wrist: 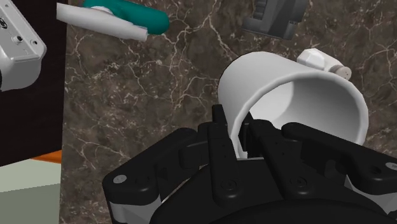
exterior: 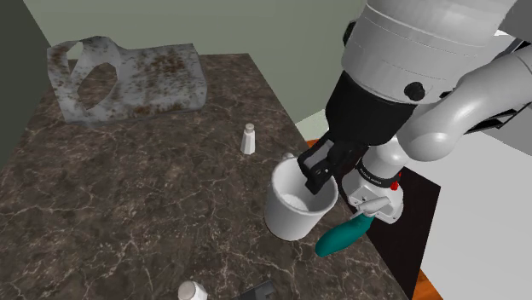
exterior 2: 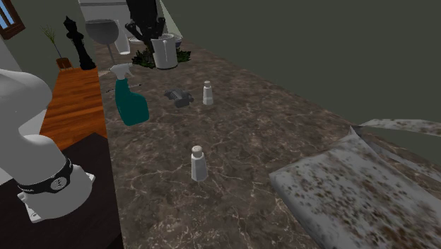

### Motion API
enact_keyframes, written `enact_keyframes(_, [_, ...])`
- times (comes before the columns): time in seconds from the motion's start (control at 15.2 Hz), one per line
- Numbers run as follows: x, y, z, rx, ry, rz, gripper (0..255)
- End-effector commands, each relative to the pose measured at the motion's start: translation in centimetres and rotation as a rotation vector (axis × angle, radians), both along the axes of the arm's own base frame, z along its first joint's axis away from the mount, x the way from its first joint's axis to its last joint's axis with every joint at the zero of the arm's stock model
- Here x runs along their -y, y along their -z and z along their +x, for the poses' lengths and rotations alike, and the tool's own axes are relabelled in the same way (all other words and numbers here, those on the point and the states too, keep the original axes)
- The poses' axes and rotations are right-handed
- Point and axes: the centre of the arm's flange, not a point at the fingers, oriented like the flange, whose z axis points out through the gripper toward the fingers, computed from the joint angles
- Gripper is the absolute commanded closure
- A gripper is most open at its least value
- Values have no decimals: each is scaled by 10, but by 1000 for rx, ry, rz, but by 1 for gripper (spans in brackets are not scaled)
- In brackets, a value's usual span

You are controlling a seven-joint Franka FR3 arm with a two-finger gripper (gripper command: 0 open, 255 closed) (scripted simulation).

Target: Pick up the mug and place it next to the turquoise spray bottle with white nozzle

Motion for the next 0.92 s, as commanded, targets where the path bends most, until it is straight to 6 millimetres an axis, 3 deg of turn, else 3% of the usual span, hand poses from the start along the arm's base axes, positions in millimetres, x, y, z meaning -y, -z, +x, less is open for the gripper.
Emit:
enact_keyframes(0.0, [0,11,1,0,0,1,255])
enact_keyframes(0.86, [0,79,1,0,0,1,255])
